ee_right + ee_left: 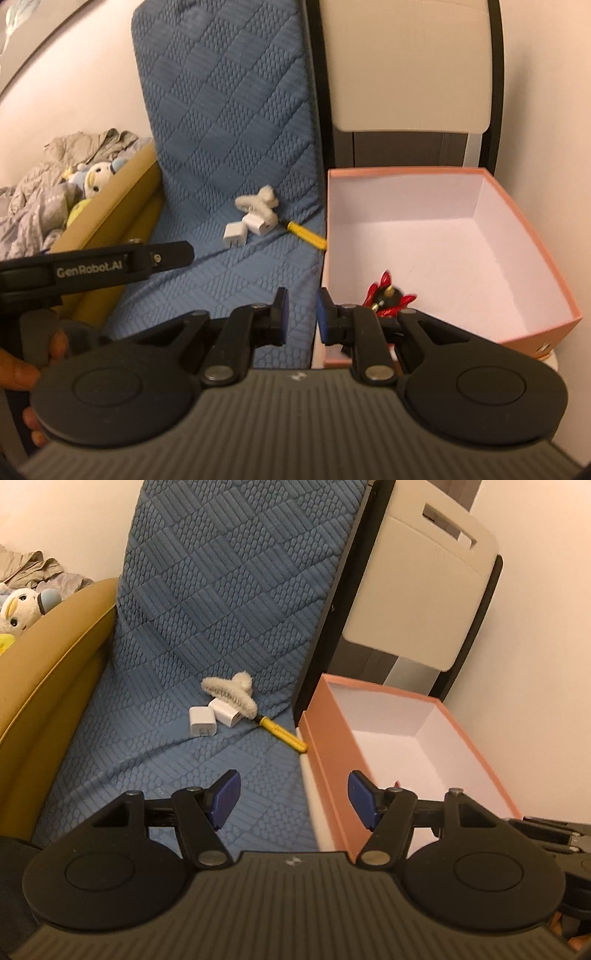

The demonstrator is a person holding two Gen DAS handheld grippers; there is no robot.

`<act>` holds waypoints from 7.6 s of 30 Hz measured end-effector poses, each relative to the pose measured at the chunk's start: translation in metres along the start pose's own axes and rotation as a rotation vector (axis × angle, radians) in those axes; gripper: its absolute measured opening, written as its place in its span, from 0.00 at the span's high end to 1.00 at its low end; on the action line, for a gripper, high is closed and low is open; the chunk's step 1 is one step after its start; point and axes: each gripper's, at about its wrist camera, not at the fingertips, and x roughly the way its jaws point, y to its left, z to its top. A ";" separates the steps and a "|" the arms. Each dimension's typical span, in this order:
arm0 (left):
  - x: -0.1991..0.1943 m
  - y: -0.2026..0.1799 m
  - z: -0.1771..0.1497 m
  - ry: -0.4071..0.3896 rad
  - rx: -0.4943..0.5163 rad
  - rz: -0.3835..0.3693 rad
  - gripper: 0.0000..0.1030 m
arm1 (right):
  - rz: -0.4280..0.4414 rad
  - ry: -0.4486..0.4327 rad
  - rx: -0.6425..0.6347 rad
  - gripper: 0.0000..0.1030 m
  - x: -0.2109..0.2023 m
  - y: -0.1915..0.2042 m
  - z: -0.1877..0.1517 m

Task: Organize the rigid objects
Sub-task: 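Carry the red figurine into the pink box and open the left tool, then grasp the yellow screwdriver handle with the right tool, then grasp the white charger with the left tool while the right tool holds the screwdriver, then lower the screwdriver and charger into the pink box and open both tools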

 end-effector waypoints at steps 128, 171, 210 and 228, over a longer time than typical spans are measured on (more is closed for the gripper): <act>0.207 0.123 -0.006 0.200 -0.049 0.064 0.52 | -0.052 0.308 -0.137 0.79 0.237 0.063 -0.005; 0.158 0.088 -0.025 0.189 0.011 0.035 0.54 | -0.029 0.269 -0.077 0.79 0.187 0.047 -0.020; 0.064 -0.094 0.087 0.010 0.015 -0.085 0.54 | -0.021 -0.003 0.027 0.79 0.016 -0.057 0.120; 0.152 -0.193 0.044 0.170 0.086 -0.137 0.54 | -0.153 0.116 0.126 0.79 0.034 -0.182 0.081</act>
